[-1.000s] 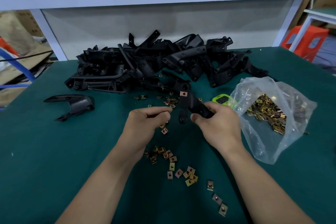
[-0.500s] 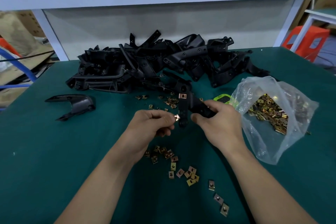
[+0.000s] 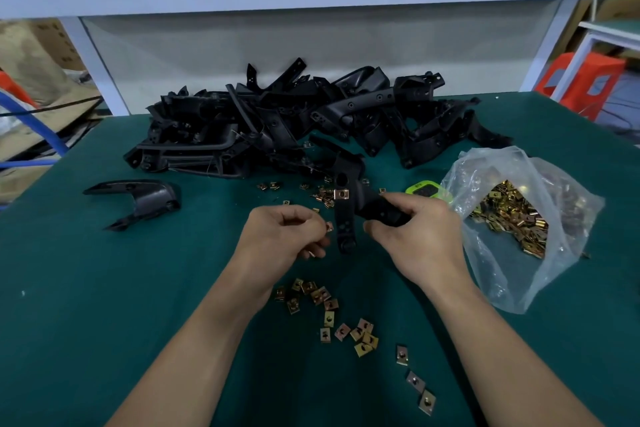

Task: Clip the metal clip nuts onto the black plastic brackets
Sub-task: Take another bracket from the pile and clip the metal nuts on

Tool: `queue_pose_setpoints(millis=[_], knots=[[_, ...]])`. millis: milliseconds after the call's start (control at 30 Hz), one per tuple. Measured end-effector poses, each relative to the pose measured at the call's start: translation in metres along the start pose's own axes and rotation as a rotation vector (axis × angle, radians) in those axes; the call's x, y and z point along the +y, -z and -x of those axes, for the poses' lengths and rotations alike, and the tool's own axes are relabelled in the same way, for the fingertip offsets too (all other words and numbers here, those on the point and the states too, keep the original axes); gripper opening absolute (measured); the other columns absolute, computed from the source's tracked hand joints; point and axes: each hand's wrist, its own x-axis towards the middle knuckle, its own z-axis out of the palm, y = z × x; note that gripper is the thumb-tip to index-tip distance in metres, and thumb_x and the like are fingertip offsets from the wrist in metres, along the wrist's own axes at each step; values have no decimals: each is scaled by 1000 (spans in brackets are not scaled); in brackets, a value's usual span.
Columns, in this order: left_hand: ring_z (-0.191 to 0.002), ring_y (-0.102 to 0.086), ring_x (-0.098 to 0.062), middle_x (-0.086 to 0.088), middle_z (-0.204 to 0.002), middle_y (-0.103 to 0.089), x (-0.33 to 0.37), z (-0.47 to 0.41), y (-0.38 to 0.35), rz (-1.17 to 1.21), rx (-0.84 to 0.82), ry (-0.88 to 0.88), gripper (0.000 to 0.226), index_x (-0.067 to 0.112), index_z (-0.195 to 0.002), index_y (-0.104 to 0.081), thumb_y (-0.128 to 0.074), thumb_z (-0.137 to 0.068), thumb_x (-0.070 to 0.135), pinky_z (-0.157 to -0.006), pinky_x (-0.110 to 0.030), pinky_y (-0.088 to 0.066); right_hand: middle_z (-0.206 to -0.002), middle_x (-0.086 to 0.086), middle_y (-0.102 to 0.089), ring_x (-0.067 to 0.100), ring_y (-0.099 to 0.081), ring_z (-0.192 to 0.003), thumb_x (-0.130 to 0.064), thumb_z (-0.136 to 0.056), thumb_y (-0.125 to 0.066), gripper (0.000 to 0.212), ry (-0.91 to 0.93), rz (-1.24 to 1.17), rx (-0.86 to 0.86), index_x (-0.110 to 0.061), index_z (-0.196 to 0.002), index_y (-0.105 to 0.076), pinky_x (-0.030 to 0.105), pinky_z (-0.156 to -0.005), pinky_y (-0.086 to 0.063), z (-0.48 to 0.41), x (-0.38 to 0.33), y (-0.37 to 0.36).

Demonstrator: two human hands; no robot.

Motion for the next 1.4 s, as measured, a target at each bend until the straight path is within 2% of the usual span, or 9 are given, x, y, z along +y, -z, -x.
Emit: queue_pose_setpoints(millis=[133,233,367,600,800,1033,1200,1300,1400], knots=[[-62,-68,-15,-7,-71,-74,-2,1,-3,-118,-36,-24,11,15,-68,-76,-69,-74,22,-58,-20,-50,-68,-19,-67,8,-64,-64,-42,-70,-79,24,3,67,-56,-51,-92,-72,40,-59,-59,1,2,-2],[-63,-69,-16,-7,-71,-74,-5,0,-1,-143,-66,-45,14,16,-71,-77,-72,-84,16,-59,-22,-51,-67,-23,-68,3,-64,-62,-39,-72,-84,25,-8,71,-68,-49,-93,-75,37,-59,-59,-1,4,-4],[-64,-69,-17,-9,-72,-74,-8,-2,-4,-47,-2,-45,17,15,-75,-80,-75,-87,4,-58,-20,-52,-68,-21,-69,4,-65,-62,-39,-73,-82,26,-18,70,-69,-47,-96,-75,37,-59,-60,0,7,-4],[-65,-63,-10,-6,-70,-72,-5,-4,-3,52,6,3,12,17,-81,-83,-77,-84,7,-63,-16,-50,-66,-16,-67,8,-62,-59,-42,-71,-78,24,-30,65,-40,-47,-93,-72,38,-55,-58,-1,6,-4],[-66,-64,-13,-8,-71,-72,-4,-2,-3,52,-4,-2,14,15,-84,-83,-77,-85,2,-65,-18,-52,-67,-22,-67,4,-63,-59,-38,-73,-82,25,-10,87,-55,-48,-94,-72,33,-53,-56,1,5,-3],[-65,-70,-19,-12,-71,-73,-4,-1,-7,98,65,0,23,15,-100,-80,-80,-82,0,-62,-21,-55,-69,-16,-66,7,-63,-64,-37,-74,-82,22,-5,127,2,-40,-95,-75,35,-57,-57,4,1,-5],[-61,-71,-19,-10,-71,-75,-7,0,-14,-3,119,24,22,19,-94,-78,-82,-80,2,-57,-19,-52,-67,-20,-63,7,-60,-63,-38,-75,-84,20,-14,223,21,-35,-93,-75,31,-57,-53,6,1,-6],[-61,-70,-17,-10,-72,-76,-7,2,-16,7,143,29,26,22,-94,-78,-81,-80,1,-59,-20,-52,-69,-18,-64,9,-61,-64,-38,-76,-83,19,-21,228,7,-35,-94,-76,32,-57,-54,6,2,-7],[-61,-67,-11,-8,-71,-75,-6,2,-23,79,253,-5,40,30,-100,-75,-76,-80,-6,-64,-17,-54,-70,-16,-66,8,-61,-65,-40,-79,-81,18,-51,185,-34,-36,-95,-76,29,-56,-51,5,1,-8]])
